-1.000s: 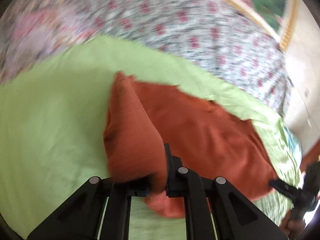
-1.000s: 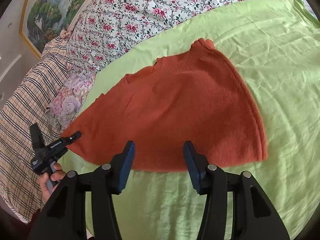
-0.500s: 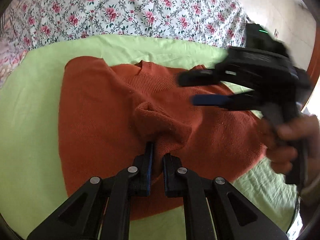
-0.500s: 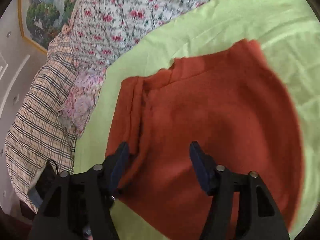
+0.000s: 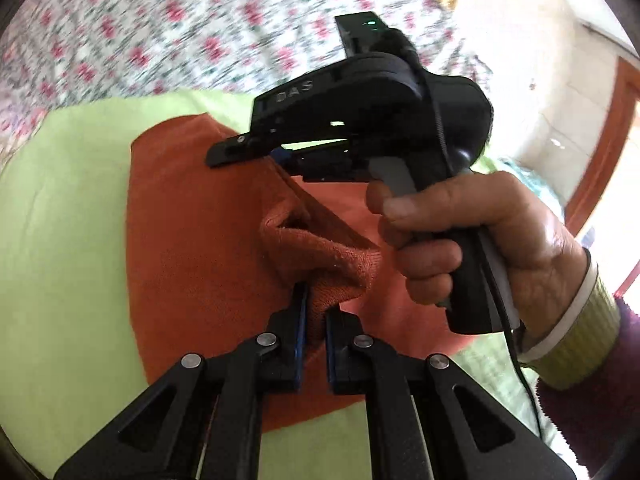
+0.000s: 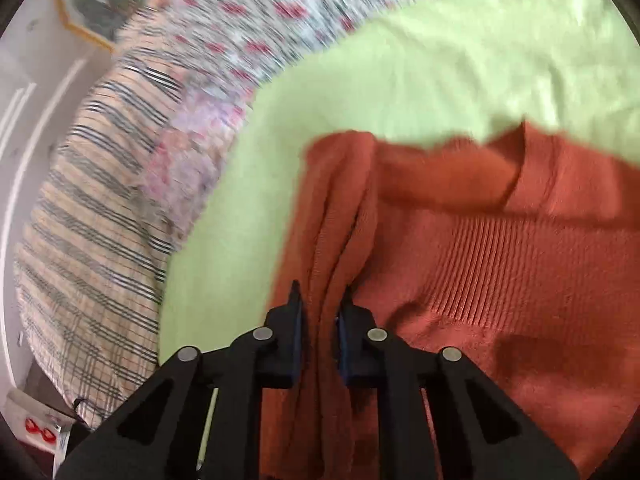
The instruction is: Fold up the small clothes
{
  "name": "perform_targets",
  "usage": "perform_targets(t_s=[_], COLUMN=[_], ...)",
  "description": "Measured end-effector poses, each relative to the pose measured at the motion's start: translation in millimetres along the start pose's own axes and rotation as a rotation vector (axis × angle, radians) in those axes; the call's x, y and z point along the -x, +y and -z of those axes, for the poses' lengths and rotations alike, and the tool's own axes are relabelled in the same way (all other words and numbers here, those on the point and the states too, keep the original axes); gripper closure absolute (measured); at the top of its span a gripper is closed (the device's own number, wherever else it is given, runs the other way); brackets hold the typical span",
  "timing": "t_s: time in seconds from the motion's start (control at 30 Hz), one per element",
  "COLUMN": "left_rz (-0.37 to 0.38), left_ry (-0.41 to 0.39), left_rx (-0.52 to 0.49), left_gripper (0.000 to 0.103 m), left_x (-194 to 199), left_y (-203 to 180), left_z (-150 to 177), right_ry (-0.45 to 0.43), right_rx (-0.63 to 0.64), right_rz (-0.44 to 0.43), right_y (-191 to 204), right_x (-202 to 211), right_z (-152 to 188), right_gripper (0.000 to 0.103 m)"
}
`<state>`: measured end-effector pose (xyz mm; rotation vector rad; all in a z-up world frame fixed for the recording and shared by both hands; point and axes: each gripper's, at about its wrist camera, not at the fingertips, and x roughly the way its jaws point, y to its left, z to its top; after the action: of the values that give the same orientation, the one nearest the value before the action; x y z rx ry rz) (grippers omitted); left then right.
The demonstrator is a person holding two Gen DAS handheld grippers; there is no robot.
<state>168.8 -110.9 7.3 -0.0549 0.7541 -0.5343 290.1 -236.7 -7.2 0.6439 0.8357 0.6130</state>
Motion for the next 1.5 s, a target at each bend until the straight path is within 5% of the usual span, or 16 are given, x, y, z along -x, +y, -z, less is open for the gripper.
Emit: perform_targets(t_s=[0.17,0.33,0.5,0.67,0.8,1.03,1.13,1.27,1.33,1.5], left_rz=[0.118,0.229,0.258,0.264,0.270,0.289,0.253,0.174,0.134,0.148], left_ry=[0.000,0.060,0.085,0.126,0.181,0.183,0.157,0.133,0.147,0.263], left_rx=[-0.087,-0.062,-0.108,-0.104,-0.069,-0.072,-0.015,0.107,0.173,0.315], left_gripper=[0.097,0.097,0.097,0.096,0.090,0.075,0.043,0.020,0.020,0.020], left_x=[-11.2,-48.1,-60.5,-75.2,-93.8,-59.5,-36.7,-24.9,-32.4,-77.2], left_y=[-58.7,-94.3,-124.9,-129.0,-119.2,-97.1,-72.6,-20.4,6.2,51.9], left_z=[-7.7,-2.6,2.9,5.6,4.0,9.4,9.6,4.7,-2.0,-13.0], right_ry=[-0.124,-0.174,-0.192,-0.235,-0.189,-0.220,-0.231,-0.234,-0.241,-0.211], right_rx=[0.037,0.006,-0.107,-0.124,-0.133,-0.154,-0.141,-0.156,-0.186,-0.222], right_rz=[0.064,0.242,0.292,0.286,0.343,0.360,0.407,0.417,0.352,0.293], right_y=[-3.4,-42.2,-95.6,-106.7,-120.4,-120.0,-112.4,-110.0,-113.5,-119.5], right_x=[77.7,129.0,158.8,176.2,158.2,170.0,181.9,194.0,198.3,187.6], right_z=[12.8,32.6,52.8,60.1,65.2,72.4,81.1,90.6,93.0,89.2], right_gripper=[0.088,0.088,0.088,0.088,0.088,0.079,0.072,0.055,0.041,0.040])
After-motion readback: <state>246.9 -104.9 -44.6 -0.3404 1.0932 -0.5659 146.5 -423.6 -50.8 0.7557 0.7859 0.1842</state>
